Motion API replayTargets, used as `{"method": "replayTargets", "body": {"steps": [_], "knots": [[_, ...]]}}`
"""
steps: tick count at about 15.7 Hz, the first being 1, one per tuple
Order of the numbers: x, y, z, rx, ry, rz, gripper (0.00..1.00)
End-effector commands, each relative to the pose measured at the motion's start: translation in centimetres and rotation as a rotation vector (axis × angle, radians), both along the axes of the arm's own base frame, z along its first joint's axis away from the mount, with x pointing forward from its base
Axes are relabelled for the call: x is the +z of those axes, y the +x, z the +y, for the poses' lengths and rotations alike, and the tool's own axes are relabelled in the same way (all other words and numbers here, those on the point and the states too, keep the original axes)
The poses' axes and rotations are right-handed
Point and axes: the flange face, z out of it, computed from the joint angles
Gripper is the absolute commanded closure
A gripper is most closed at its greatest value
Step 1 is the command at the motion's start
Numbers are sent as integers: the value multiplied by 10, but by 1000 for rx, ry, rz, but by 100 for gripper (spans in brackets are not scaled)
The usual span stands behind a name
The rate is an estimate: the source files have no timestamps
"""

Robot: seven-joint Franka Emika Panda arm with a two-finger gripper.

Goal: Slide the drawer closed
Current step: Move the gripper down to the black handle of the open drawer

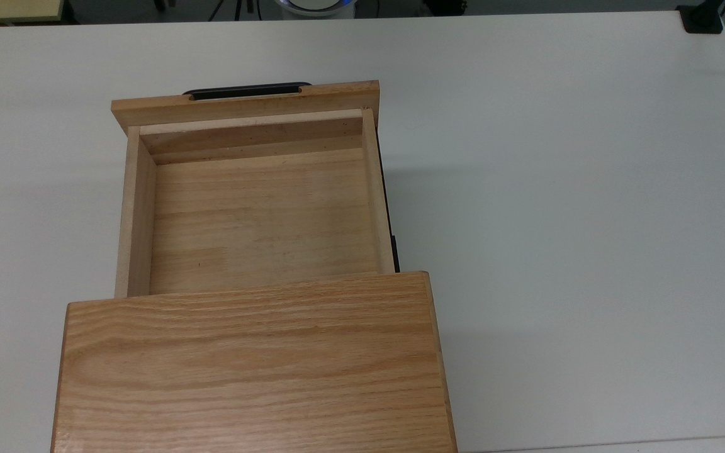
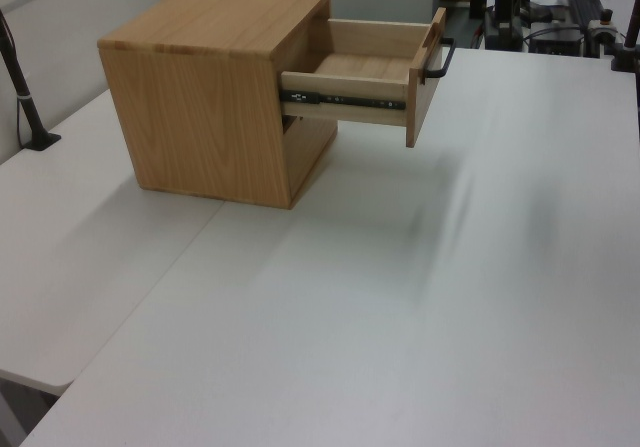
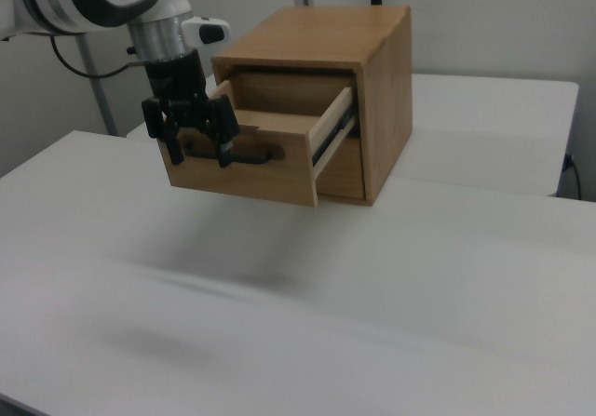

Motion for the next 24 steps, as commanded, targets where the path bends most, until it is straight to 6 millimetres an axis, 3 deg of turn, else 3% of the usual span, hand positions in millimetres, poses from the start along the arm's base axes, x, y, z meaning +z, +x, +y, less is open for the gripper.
{"method": "replayTargets", "body": {"steps": [1,7,8,10,11,16,24], "knots": [[4,0,-1,18,-2,26,0],[2,1,0,15,1,30,1],[3,0,0,16,3,30,7],[1,0,2,18,6,39,39],[0,1,2,18,12,39,50],[-12,9,7,24,51,46,79],[-32,36,16,89,168,27,82]]}}
